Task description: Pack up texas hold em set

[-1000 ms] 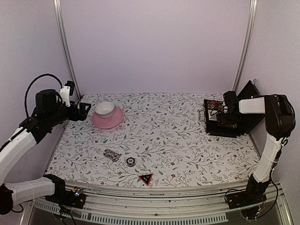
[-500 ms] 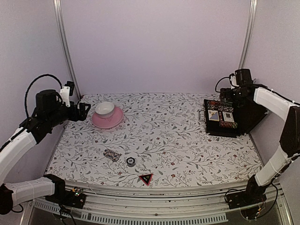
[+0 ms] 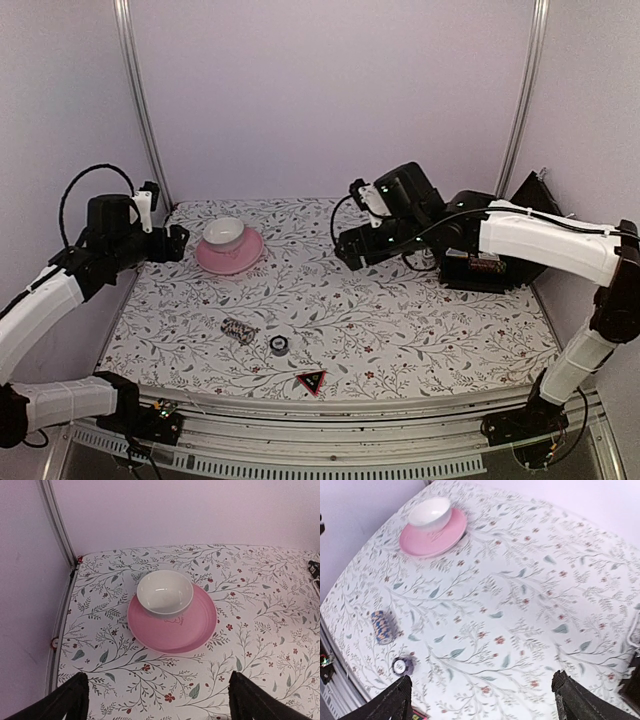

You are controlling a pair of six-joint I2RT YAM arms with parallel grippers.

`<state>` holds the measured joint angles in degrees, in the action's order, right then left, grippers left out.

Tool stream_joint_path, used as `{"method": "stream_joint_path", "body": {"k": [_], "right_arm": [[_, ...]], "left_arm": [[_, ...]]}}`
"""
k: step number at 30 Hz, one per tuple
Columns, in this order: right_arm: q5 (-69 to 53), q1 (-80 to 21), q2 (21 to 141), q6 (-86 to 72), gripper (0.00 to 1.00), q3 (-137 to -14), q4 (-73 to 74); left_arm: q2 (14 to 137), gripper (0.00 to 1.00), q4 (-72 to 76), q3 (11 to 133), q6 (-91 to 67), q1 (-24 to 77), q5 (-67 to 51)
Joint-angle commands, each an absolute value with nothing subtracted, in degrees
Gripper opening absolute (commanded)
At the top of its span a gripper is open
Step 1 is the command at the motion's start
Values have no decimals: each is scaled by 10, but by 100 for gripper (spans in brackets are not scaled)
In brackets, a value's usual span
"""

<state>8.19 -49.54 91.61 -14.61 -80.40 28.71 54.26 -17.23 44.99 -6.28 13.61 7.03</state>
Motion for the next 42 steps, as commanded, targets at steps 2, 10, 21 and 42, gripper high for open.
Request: {"method": "stream_joint_path", "body": {"k": [2, 10, 21, 42], "right_arm": [[81, -596, 1049, -198, 97, -895, 286], [21, -672, 1253, -163, 92, -1085, 272], [-14, -677, 1410, -104, 78, -1214, 251], [-7, -676, 1488, -72, 53, -1256, 218]], "left_arm": [[528, 97, -184, 452, -77, 123, 107], [532, 97, -186, 455, -77, 119, 103], [534, 97, -183, 454, -74, 118, 96], [531, 97, -183, 454, -72, 118, 87]]}}
